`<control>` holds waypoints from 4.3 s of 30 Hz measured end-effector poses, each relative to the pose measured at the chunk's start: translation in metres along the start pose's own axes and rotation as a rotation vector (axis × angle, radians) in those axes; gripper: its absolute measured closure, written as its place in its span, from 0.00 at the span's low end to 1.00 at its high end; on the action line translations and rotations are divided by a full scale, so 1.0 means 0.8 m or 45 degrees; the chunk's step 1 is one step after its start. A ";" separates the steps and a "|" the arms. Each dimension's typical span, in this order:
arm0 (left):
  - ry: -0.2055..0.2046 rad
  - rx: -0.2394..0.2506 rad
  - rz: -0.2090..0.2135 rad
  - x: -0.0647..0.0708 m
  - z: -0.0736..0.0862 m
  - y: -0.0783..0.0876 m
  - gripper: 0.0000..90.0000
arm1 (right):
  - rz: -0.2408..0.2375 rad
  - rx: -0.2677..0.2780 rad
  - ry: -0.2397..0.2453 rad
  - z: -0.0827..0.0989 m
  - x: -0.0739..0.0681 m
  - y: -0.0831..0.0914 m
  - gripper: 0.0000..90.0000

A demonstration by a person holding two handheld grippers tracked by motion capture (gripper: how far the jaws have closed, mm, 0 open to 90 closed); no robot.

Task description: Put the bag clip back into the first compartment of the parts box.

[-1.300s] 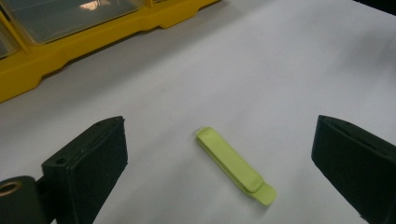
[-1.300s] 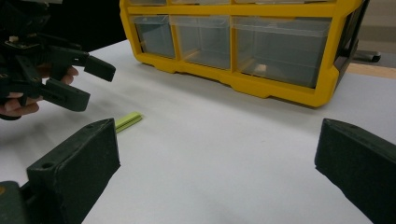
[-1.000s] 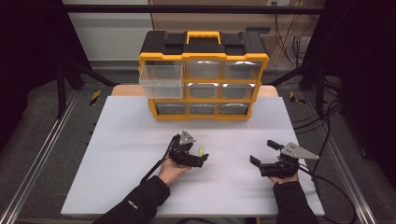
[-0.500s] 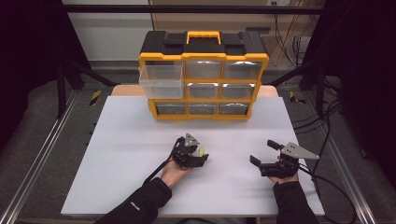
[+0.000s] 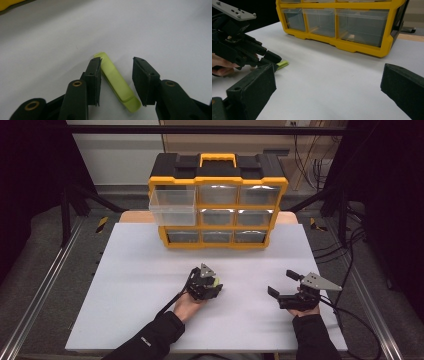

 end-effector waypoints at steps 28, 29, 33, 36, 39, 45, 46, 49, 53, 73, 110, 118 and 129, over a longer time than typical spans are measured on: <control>-0.007 -0.035 -0.024 -0.004 0.002 0.001 0.86 | -0.002 0.001 -0.002 0.000 0.000 0.000 0.01; -0.011 -0.035 -0.025 -0.004 0.001 0.001 0.86 | -0.002 0.002 -0.002 0.000 0.000 0.000 0.01; -0.013 -0.025 -0.018 -0.003 -0.001 0.003 0.86 | -0.005 0.002 -0.001 0.000 0.000 0.000 0.01; -0.015 -0.013 -0.017 -0.003 -0.004 0.007 0.86 | -0.002 0.001 -0.001 0.000 0.000 0.000 0.01; -0.014 -0.003 -0.014 -0.001 -0.006 0.012 0.86 | -0.006 0.001 -0.001 0.000 -0.001 0.000 0.01; -0.029 0.012 0.004 0.004 -0.011 0.020 0.86 | -0.004 0.003 -0.003 -0.001 0.000 0.001 0.01; -0.028 0.015 0.009 0.005 -0.012 0.022 0.86 | -0.005 0.003 -0.003 -0.001 -0.001 0.001 0.01; -0.030 0.029 0.018 0.007 -0.015 0.028 0.86 | -0.007 0.003 -0.004 -0.001 -0.001 0.001 0.01; -0.036 0.045 0.031 0.010 -0.019 0.037 0.86 | -0.008 0.004 -0.006 -0.001 -0.001 0.001 0.01; -0.064 0.129 0.087 0.022 -0.041 0.079 0.86 | -0.010 0.004 -0.007 -0.001 -0.001 0.001 0.01; -0.064 0.264 0.045 -0.005 -0.065 0.183 0.86 | -0.005 -0.002 -0.010 0.000 -0.001 0.001 0.00; -0.061 0.308 0.032 -0.009 -0.071 0.206 0.86 | -0.005 -0.002 -0.010 0.000 -0.001 0.001 0.00; -0.074 0.331 0.003 -0.013 -0.077 0.226 0.86 | -0.004 -0.001 -0.007 0.000 0.000 0.000 0.01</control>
Point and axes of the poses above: each handheld gripper's, and its own axes: y roughly backward along the jaws, z roughly out of its underside, x roughly to its right, the point moved 10 cm from there along -y, roughly forward along the jaws, and after that the axes turned 13 degrees about z, right-handed, at the moved point
